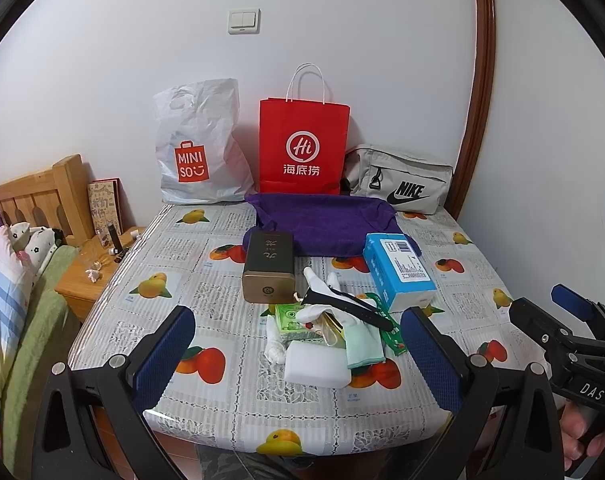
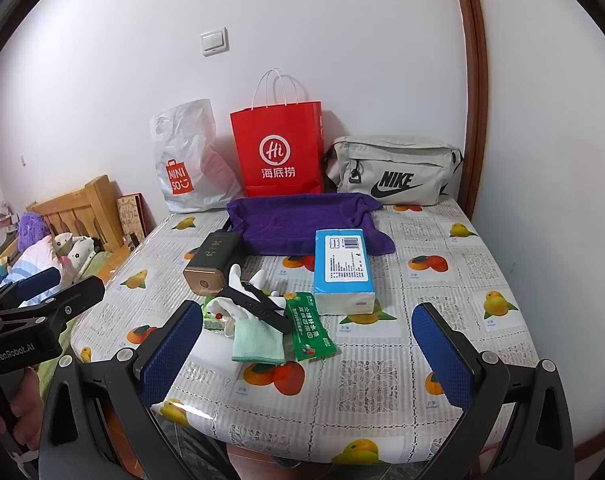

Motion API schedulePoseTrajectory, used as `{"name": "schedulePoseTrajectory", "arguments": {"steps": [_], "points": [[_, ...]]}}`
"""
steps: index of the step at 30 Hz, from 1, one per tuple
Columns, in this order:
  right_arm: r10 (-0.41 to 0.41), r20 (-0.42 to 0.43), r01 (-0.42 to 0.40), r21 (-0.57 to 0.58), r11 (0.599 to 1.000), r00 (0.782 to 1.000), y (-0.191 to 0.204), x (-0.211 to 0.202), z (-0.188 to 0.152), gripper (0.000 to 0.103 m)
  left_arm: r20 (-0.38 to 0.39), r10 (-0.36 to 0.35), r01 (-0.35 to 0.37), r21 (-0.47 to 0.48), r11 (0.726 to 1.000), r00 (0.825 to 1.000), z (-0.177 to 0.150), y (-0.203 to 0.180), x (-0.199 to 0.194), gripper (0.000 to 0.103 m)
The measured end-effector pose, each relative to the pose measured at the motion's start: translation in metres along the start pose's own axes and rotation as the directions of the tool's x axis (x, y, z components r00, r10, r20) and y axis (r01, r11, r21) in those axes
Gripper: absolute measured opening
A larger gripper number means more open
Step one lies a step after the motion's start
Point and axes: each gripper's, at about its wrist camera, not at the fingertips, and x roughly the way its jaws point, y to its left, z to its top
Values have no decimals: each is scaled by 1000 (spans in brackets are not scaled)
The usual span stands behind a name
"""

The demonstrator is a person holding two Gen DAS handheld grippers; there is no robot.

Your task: Organize soft objects

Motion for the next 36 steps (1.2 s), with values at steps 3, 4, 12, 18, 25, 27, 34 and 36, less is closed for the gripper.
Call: {"name": "schedulePoseTrajectory", "arguments": {"steps": [3, 4, 12, 18, 25, 27, 34, 36], "points": [[0, 0, 0, -2, 1000, 1000, 0, 0, -1, 103, 0, 2, -2, 1, 1000, 1000, 0, -1, 0, 103], [-1, 0, 1, 0, 1000, 1000, 0, 1, -1, 103, 0, 1, -1, -1, 1000, 1000, 0, -1, 0, 103], [4, -25, -4, 2, 1000, 1000, 2, 9, -3, 103, -26, 12, -12, 3, 1000, 1000, -3, 0, 13, 103], [17, -69, -17, -7, 1000, 997, 0, 33, -9, 103, -78, 42, -44, -20, 999, 996, -7, 12, 41, 103], [39, -127, -43, -31, 999, 991, -1, 71, -22, 103, -141, 69, -74, -35, 997, 988, -16, 25, 74, 103], [41, -152, -47, -36, 998, 988, -1, 83, -27, 102, -158, 71, -78, -39, 996, 985, -20, 28, 85, 103], [95, -223, -106, -38, 994, 970, -2, 127, -48, 97, -245, 62, -75, -44, 996, 967, -38, 35, 126, 103], [90, -243, -105, -51, 993, 966, -2, 137, -52, 97, -272, 31, -47, -50, 998, 962, -44, 34, 137, 102]]}}
